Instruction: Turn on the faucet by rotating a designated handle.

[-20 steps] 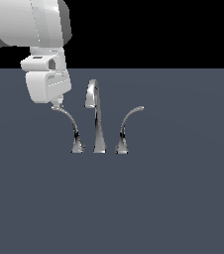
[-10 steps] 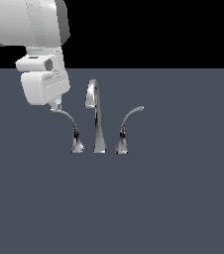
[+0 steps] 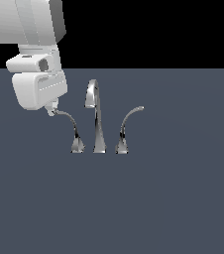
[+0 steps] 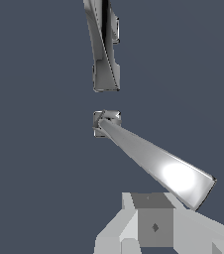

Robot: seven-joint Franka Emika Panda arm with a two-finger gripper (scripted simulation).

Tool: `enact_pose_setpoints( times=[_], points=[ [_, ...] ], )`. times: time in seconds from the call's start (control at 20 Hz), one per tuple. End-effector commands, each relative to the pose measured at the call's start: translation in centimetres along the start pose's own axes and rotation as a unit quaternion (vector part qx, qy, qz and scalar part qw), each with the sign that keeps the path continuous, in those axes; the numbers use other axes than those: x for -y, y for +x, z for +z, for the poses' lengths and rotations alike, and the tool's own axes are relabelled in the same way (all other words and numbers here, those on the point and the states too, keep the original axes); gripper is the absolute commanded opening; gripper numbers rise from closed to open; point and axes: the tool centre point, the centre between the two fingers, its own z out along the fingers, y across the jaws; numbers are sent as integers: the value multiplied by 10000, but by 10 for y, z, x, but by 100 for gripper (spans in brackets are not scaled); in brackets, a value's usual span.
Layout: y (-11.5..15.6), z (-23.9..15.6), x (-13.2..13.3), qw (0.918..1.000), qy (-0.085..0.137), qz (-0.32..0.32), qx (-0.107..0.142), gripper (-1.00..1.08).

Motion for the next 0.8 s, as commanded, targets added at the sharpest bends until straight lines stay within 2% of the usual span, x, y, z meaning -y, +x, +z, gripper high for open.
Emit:
enact_pose_setpoints(
  times=[0.0, 0.15, 0.75],
  points=[
    [6, -1, -10, 10000, -32, 13, -34, -100],
    [2, 0, -10, 10000, -22, -15, -12, -100],
    [41, -1, -28, 10000, -32, 0, -28, -100]
  ],
)
